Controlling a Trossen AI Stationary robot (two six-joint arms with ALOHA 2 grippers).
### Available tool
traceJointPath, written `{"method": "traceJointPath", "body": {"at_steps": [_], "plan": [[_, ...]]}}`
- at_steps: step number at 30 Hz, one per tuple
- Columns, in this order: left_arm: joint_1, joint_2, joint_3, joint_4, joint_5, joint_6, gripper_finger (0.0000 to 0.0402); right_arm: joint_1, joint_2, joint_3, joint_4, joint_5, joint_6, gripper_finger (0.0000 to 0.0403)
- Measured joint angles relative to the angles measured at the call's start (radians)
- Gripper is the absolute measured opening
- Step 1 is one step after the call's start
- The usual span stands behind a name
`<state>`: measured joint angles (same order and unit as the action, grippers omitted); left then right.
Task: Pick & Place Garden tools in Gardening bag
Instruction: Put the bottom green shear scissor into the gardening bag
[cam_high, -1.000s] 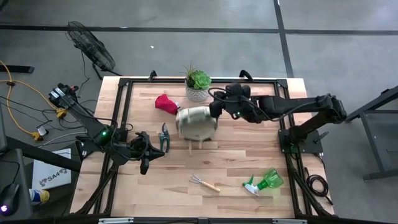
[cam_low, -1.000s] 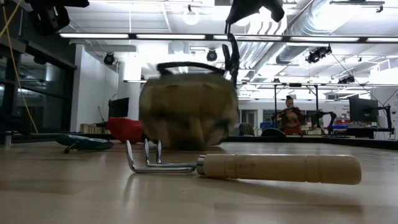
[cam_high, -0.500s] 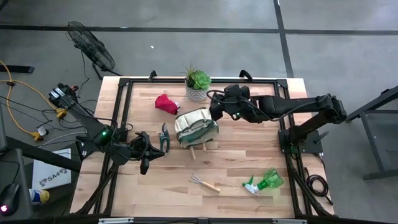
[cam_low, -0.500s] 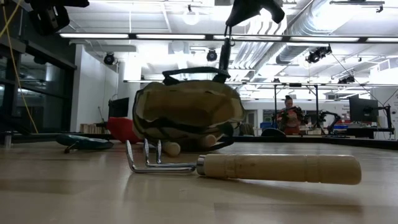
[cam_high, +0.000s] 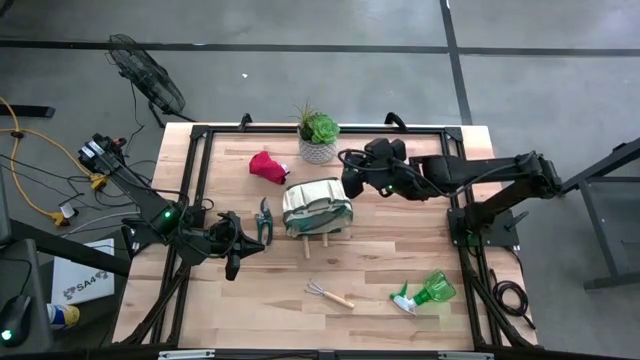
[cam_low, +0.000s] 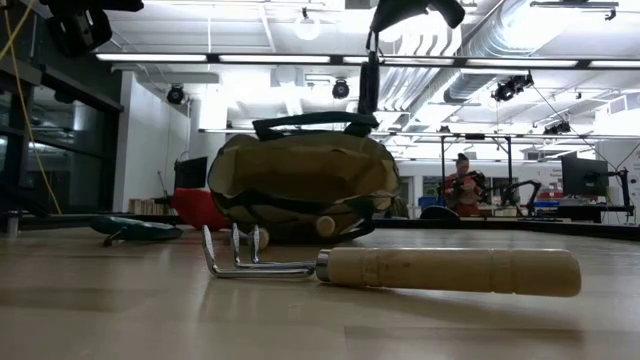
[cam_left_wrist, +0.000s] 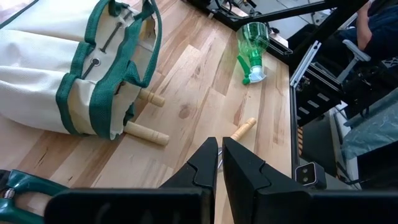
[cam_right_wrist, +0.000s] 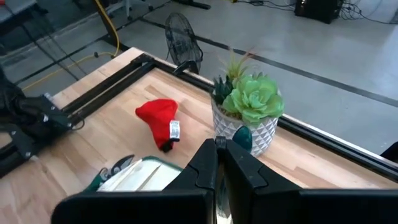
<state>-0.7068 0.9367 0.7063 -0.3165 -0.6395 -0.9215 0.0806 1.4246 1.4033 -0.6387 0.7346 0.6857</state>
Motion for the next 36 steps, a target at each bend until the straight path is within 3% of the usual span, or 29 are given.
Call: {"method": "traceJointPath", "body": {"at_steps": [20, 36], "plan": [[0.0, 0.0, 0.0, 0.0, 0.001, -0.003, 0.0022, 0.071, 0.0, 0.0, -0.24, 0.043, 0.145, 0.0004], [0.0, 0.0, 0.0, 0.001, 0.001, -0.004, 0.0022, 0.136, 0.0, 0.0, -0.338, -0.161, 0.334, 0.0004]]}}
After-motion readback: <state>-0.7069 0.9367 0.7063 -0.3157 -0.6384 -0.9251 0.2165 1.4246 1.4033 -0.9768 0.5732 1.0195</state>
